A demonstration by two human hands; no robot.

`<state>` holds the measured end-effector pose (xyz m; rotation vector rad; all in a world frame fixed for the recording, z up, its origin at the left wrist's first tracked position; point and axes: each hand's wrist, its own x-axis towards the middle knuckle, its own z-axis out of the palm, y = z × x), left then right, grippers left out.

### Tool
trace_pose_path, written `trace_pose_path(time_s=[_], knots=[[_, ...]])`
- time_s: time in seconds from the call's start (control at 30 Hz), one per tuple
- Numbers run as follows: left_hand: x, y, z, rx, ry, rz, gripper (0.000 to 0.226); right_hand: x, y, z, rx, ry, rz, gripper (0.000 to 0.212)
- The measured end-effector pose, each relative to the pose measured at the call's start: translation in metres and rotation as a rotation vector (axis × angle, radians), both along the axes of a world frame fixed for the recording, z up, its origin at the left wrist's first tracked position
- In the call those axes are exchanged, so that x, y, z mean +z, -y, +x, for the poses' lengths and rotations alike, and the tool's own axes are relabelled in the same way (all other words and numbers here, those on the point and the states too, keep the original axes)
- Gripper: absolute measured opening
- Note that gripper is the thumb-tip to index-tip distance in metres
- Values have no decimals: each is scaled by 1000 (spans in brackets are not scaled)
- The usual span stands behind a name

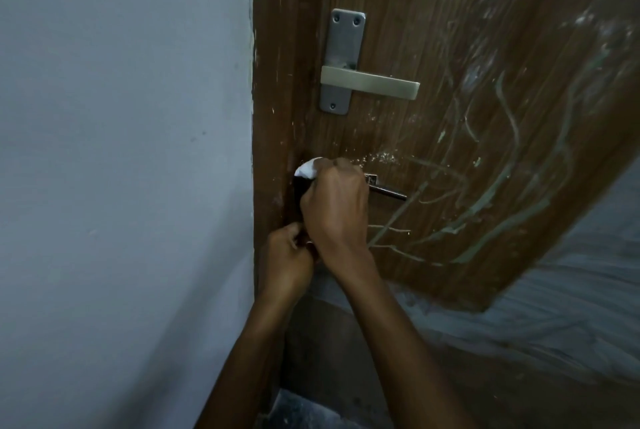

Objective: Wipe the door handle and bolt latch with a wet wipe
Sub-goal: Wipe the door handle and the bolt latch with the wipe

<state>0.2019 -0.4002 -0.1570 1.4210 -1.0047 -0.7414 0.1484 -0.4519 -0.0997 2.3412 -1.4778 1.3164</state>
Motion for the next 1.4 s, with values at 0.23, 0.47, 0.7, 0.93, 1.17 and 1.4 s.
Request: trace_pose_path(time_s=[0.23, 0.47, 0.7, 0.93, 1.17, 1.4], knots=[[3, -3, -2, -60, -114, -46, 21, 15, -1, -13, 78, 216, -27, 33], [-3, 0, 2, -9, 11, -4, 21, 2, -4, -6, 19, 53, 47, 35], [-4, 1, 0, -53, -244, -46, 8, 23, -4, -77, -20, 211, 117, 27], [-7, 3, -1, -51, -266, -49, 10, 18, 12, -45, 90, -131, -50, 14], [1, -2, 1, -51, -228, -64, 12, 18, 3, -46, 4, -413, -42, 26], [4, -11, 0, -11, -172, -148, 22, 34, -11, -89, 146, -126, -83, 20]])
